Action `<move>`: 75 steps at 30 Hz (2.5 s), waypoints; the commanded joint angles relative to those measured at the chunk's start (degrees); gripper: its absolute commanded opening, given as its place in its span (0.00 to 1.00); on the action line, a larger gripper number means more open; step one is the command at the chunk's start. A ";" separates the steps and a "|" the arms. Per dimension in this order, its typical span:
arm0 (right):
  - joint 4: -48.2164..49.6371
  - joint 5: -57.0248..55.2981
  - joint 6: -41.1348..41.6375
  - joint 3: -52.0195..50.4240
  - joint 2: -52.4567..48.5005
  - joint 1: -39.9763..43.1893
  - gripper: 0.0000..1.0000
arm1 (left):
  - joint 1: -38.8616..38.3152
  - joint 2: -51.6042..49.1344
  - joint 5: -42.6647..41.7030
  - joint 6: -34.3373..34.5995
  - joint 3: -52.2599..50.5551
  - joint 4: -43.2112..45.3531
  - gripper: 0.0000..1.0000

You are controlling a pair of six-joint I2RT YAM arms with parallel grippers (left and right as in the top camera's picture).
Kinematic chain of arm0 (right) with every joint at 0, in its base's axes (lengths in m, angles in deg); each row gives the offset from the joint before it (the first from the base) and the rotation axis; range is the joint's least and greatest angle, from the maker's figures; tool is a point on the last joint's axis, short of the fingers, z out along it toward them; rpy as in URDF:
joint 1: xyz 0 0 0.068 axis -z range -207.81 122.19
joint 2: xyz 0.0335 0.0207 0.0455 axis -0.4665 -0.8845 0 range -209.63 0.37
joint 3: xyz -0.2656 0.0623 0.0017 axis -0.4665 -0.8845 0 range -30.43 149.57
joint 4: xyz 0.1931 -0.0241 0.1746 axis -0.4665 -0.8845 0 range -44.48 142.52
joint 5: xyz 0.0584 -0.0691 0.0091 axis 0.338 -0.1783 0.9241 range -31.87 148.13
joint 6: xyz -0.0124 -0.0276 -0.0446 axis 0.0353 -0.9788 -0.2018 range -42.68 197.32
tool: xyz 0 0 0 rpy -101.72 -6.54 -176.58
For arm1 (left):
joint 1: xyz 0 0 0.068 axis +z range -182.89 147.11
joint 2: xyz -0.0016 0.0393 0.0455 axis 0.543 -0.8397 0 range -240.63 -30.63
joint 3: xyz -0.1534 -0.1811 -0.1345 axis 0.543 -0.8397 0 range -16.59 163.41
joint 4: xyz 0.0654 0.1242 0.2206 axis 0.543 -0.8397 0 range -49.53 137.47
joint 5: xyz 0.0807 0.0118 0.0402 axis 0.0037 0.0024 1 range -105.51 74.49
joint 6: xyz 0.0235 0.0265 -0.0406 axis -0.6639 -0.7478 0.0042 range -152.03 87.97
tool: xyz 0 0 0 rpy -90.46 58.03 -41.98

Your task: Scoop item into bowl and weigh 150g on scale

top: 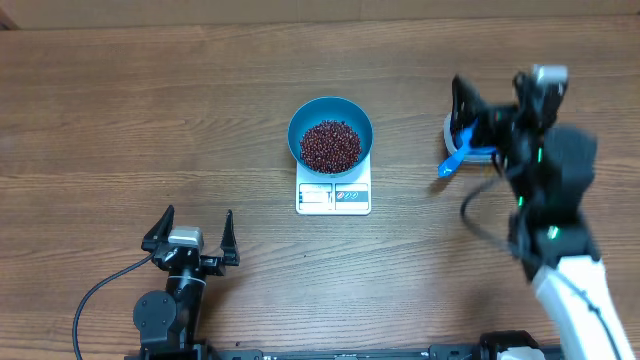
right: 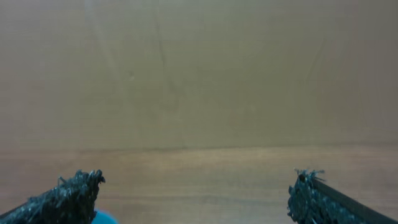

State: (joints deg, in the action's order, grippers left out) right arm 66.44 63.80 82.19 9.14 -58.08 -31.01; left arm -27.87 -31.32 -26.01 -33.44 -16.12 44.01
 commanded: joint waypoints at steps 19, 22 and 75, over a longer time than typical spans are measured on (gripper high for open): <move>2.64 2.12 -0.02 -39.12 40.70 -0.11 1.00 | 0.31 0.48 0.13 0.74 -0.22 -0.07 1.00; -3.04 2.14 -0.02 -39.12 43.41 -0.11 1.00 | 0.31 0.48 0.13 0.74 -0.22 -0.07 1.00; -17.90 4.04 -15.45 -39.12 58.34 1.07 1.00 | 0.31 0.48 0.13 0.74 -0.20 -0.07 1.00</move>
State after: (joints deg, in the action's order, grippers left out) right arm 48.25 68.18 67.02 -29.37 -0.36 -30.40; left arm -27.87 -31.32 -26.01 -33.44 -16.12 44.03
